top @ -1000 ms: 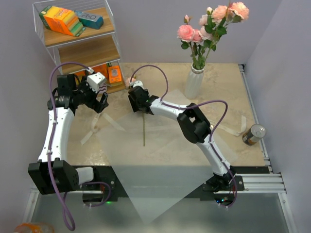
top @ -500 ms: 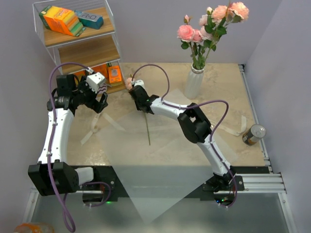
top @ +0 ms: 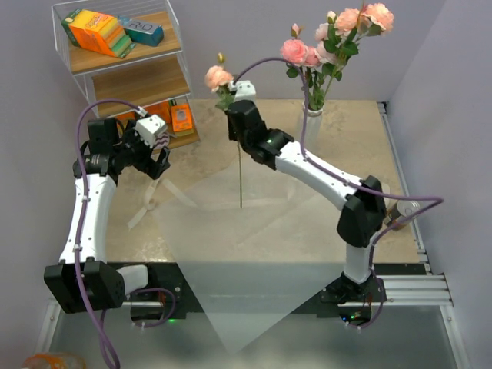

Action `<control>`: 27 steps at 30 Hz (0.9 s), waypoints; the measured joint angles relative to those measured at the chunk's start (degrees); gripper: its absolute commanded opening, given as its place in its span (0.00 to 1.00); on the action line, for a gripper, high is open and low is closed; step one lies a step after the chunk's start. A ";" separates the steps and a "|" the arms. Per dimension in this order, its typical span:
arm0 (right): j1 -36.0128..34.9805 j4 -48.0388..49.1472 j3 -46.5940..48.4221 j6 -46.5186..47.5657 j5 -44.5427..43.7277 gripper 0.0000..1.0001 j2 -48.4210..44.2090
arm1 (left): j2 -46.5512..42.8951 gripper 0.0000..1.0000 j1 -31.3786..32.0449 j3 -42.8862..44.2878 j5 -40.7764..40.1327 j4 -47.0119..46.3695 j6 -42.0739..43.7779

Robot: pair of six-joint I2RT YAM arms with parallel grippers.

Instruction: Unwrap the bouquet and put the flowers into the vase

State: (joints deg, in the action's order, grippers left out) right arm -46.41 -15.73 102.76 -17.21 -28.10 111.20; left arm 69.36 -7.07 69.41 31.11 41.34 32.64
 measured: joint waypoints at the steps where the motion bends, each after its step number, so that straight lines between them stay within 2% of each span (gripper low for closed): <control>1: 0.28 0.46 -0.50 0.46 -0.57 0.00 -2.27 | 0.00 0.99 0.00 0.00 0.00 0.00 0.00; 5: 1.07 3.61 -4.63 4.44 -1.60 0.00 -10.38 | 0.00 0.99 0.00 0.00 0.00 0.15 0.00; 11: 2.03 13.03 -8.24 18.08 -0.74 0.00 -20.13 | -0.02 0.99 0.00 0.00 0.02 0.35 0.00; 15: 3.98 29.88 -11.76 28.70 -0.11 0.00 -26.67 | 0.00 0.99 0.00 0.00 0.17 0.42 0.07; 19: 8.85 46.07 -12.37 35.89 2.60 0.00 -29.86 | 0.15 0.99 0.00 0.02 0.22 0.81 0.37; 23: 12.35 57.53 -12.90 42.34 4.17 0.00 -29.62 | 0.42 0.99 0.00 0.02 0.20 0.79 1.03; 27: 15.19 66.51 -17.31 45.97 6.08 0.00 -28.52 | 1.11 0.99 0.00 0.09 0.24 0.79 1.07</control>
State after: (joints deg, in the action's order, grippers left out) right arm -31.22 50.78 85.45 28.75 -22.02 82.67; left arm 70.48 -7.07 69.49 31.35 42.13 33.71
